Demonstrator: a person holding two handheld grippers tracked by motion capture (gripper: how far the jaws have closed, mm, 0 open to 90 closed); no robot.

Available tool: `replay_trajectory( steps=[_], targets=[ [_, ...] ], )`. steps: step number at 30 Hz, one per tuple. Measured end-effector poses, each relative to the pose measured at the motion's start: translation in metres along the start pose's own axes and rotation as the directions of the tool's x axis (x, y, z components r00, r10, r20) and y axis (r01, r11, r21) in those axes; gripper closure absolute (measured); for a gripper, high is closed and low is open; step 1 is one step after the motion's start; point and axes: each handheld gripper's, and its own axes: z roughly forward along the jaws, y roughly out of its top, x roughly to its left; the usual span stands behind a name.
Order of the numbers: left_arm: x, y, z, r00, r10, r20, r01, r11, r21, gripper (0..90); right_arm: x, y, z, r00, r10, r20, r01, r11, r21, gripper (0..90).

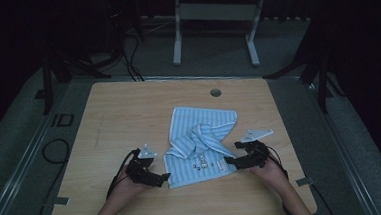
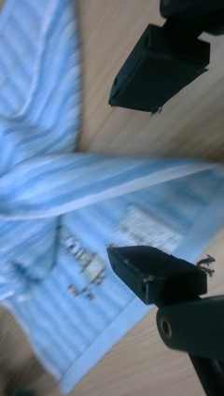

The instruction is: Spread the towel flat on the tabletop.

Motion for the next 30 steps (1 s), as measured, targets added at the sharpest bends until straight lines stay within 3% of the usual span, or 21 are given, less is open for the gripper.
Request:
replay_trajectory(
  steps=[7, 10, 17, 18, 23, 24, 26, 27, 28, 30],
  targets=[
    [-0.016, 0.021, 0.017, 0.9981, 0.059, 0.016, -0.06, 0.9979, 0.024, 20.4, 0.006, 0.022, 0.017, 0.9995, -0.032, -0.001, 0.032, 0.999, 0.007, 28.9],
    [-0.02, 0.03, 0.024, 0.9977, 0.066, 0.017, -0.066, 0.9974, 0.029, 23.9, 0.011, 0.03, 0.025, 0.9987, -0.05, -0.003, 0.05, 0.999, 0.012, 32.5],
    [-0.024, 0.046, 0.039, 0.9983, 0.054, -0.02, -0.054, 0.998, 0.033, 38.1, 0.021, 0.047, 0.045, 0.9962, -0.086, -0.017, 0.086, 0.996, 0.031, 44.5],
    [-0.024, 0.048, 0.041, 0.9985, 0.054, -0.013, -0.054, 0.9982, 0.027, 41.6, 0.023, 0.052, 0.049, 0.9953, -0.096, -0.008, 0.096, 0.995, 0.033, 48.6],
    [-0.025, 0.058, 0.051, 0.9989, 0.045, -0.014, -0.044, 0.9982, 0.04, 46.8, 0.023, 0.059, 0.059, 0.9949, -0.1, -0.012, 0.101, 0.994, 0.05, 52.4],
    [-0.026, 0.062, 0.057, 0.9982, 0.048, -0.036, -0.046, 0.9972, 0.059, 48.6, 0.023, 0.062, 0.065, 0.995, -0.099, -0.008, 0.1, 0.993, 0.063, 58.2],
    [-0.025, 0.065, 0.06, 0.9983, 0.047, -0.034, -0.045, 0.997, 0.064, 50.0, 0.023, 0.063, 0.067, 0.9948, -0.102, -0.004, 0.102, 0.992, 0.07, 59.3],
    [-0.025, 0.066, 0.061, 0.9981, 0.043, -0.044, -0.04, 0.9974, 0.061, 51.2, 0.023, 0.064, 0.07, 0.9941, -0.108, 0.009, 0.107, 0.991, 0.077, 64.4],
    [-0.024, 0.068, 0.062, 0.9982, 0.034, -0.048, -0.031, 0.9981, 0.054, 59.4, 0.022, 0.064, 0.072, 0.9927, -0.119, 0.022, 0.116, 0.989, 0.091, 73.0],
    [-0.022, 0.07, 0.063, 0.9989, 0.013, -0.045, -0.011, 0.9992, 0.038, 61.9, 0.021, 0.065, 0.073, 0.9917, -0.125, 0.033, 0.121, 0.988, 0.099, 77.5]
  ],
)
